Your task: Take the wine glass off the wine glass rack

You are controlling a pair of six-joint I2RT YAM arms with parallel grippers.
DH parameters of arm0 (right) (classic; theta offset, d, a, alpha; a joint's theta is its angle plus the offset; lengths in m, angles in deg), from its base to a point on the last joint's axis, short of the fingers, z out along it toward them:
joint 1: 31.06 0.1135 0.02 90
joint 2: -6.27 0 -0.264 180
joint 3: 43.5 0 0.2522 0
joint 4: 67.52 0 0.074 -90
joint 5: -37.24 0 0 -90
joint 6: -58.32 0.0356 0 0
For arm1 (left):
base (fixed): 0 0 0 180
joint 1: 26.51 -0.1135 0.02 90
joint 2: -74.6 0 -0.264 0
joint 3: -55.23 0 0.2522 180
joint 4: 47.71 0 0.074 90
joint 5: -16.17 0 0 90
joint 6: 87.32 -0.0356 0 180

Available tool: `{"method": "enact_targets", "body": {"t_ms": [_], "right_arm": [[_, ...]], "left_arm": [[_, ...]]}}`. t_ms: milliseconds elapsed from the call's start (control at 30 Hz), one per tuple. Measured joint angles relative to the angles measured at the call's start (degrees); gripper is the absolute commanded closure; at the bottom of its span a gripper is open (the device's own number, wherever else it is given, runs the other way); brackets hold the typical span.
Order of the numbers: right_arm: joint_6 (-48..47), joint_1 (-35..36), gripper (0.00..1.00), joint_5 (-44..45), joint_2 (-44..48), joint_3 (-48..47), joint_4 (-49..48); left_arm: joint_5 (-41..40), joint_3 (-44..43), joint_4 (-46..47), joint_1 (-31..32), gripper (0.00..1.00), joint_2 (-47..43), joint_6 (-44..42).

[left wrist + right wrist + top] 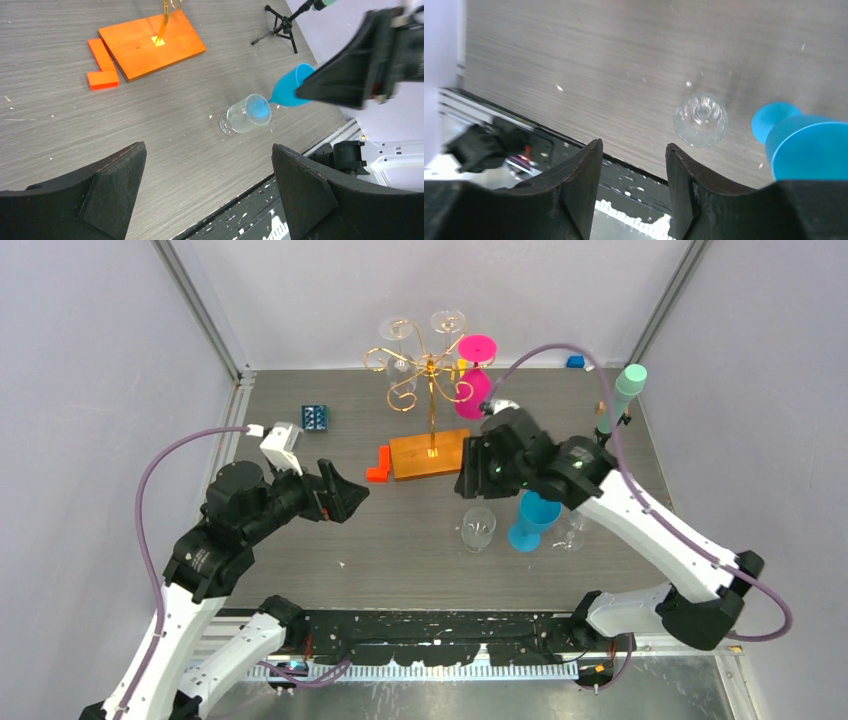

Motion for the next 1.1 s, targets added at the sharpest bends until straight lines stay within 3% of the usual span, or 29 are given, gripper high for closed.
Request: {"method": "enact_targets", "body": {"t_ms": [233, 400, 700, 967, 1100], "right_arm": [[-5.1, -7.4, 0.28, -1.1, 3.3, -15.5, -0.9], [-5.6, -12.9, 0.25, 2.7, 0.5, -23.3, -4.8], [-1.9, -26.0, 0.33, -0.4, -12.2, -27.0, -14.3], [0.2, -30.5, 0.35, -9.6, -21.6, -27.1, -19.7], [0.3, -31.3, 0.41, -12.0, -22.6, -27.1, -21.0]], "left_arm": [[-4.0, -2.6, 3.0, 0.0, 0.0, 1.1, -1.5], [-6.1, -2.6, 6.3, 0.0, 0.0, 1.4, -2.5], [-9.2, -2.6, 10.5, 0.0, 0.01, 4.2, -2.9], [-10.3, -2.6, 14.5, 0.0, 0.01, 5.8, -4.3], [-9.0, -2.0, 17.2, 0.0, 0.0, 6.3, -4.3]]}}
